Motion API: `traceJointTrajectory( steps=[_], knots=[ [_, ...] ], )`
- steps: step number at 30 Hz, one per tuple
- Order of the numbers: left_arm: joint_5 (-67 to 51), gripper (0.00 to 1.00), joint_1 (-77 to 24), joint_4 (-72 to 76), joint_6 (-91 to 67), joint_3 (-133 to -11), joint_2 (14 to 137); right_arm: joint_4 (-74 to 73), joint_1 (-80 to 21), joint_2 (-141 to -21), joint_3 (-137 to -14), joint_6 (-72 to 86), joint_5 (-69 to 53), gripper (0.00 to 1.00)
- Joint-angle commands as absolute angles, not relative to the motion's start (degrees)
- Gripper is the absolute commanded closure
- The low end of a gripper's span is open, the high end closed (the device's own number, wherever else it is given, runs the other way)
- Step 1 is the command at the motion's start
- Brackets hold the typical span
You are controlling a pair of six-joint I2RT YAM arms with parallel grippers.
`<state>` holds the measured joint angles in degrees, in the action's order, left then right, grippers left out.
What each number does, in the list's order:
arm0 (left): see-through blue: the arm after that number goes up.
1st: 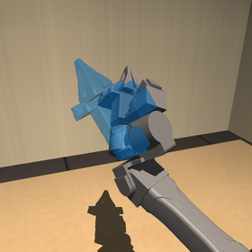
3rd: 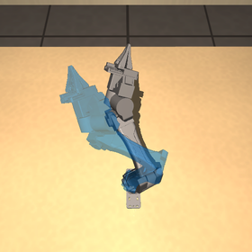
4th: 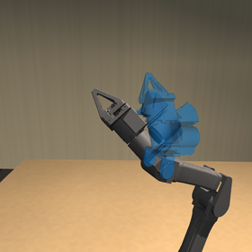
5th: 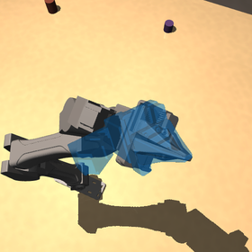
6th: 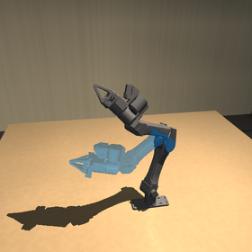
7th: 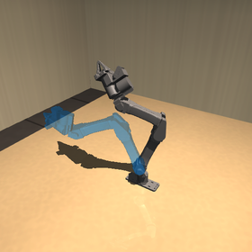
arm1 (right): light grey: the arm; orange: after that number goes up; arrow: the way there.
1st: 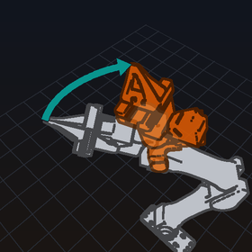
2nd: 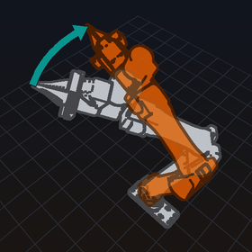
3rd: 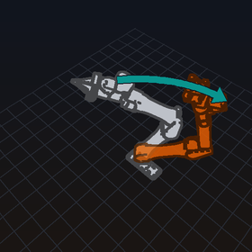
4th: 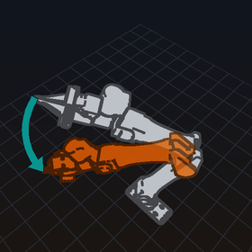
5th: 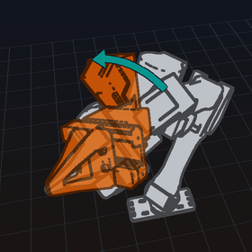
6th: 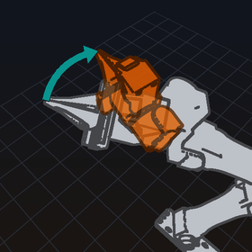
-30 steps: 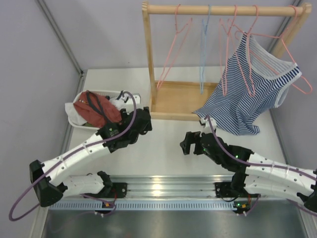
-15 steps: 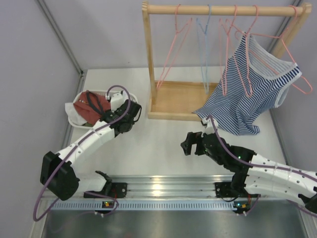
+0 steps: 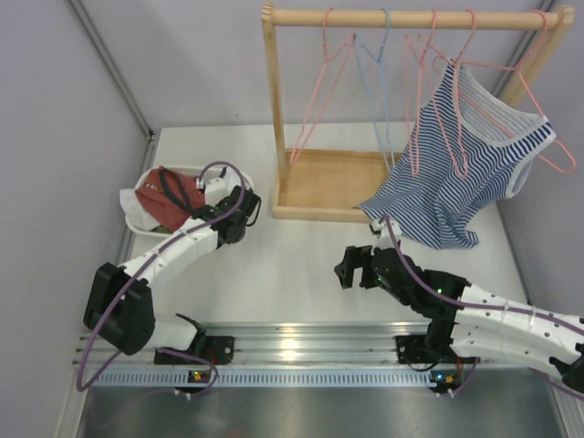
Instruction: Place the tank top on the hanger
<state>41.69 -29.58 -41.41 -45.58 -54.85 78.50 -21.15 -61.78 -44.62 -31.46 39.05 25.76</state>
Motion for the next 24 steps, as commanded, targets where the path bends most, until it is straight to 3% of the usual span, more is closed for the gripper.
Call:
traceJointTrajectory(
  steps=[1,3,5,7,8,24],
  knots=[
    [43.16,0.44,-29.09,-38.59,-46.41,-53.79,78.75,-19.95,-62.58,-43.95,-31.73,39.55,25.84,0.0],
    [43.07,0.47,-29.09,-37.97,-45.97,-53.44,78.66,-19.95,-62.58,-44.03,-31.73,39.55,25.84,0.0],
    [43.24,0.62,-29.0,-37.71,-45.27,-53.7,78.14,-19.86,-62.49,-44.03,-31.82,39.55,25.84,0.0],
    [43.24,0.8,-29.0,-37.62,-43.95,-54.66,77.18,-19.78,-62.58,-44.21,-31.82,39.55,25.84,0.0],
    [43.24,1.0,-29.0,-37.97,-43.51,-55.19,76.82,-19.78,-62.58,-44.21,-31.9,39.55,25.75,0.0],
    [36.56,1.0,-32.16,-49.65,-31.73,-81.73,67.85,-12.76,-62.58,-46.93,-33.57,37.62,24.7,0.0]
  ],
)
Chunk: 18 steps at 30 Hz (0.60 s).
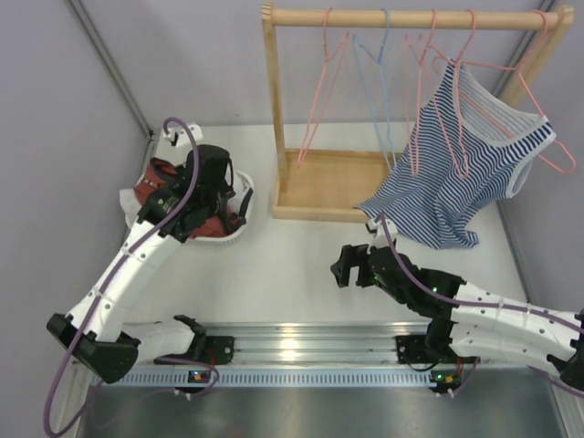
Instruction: Place the tank top on the hanger
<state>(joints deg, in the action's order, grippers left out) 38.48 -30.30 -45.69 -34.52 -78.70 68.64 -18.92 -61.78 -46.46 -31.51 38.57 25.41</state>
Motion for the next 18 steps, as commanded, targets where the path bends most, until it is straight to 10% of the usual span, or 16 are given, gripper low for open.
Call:
traceJointTrajectory(
  steps=[1,18],
  knots=[
    [36.91,1.0,-33.65,-50.09,-31.82,-83.3,67.68,-12.05,-62.58,-47.02,-33.66,37.44,24.44,0.0],
    [44.03,1.0,-51.06,-55.37,-33.84,-99.64,67.58,3.33,-62.75,-53.16,-35.42,36.03,21.18,0.0]
  ],
)
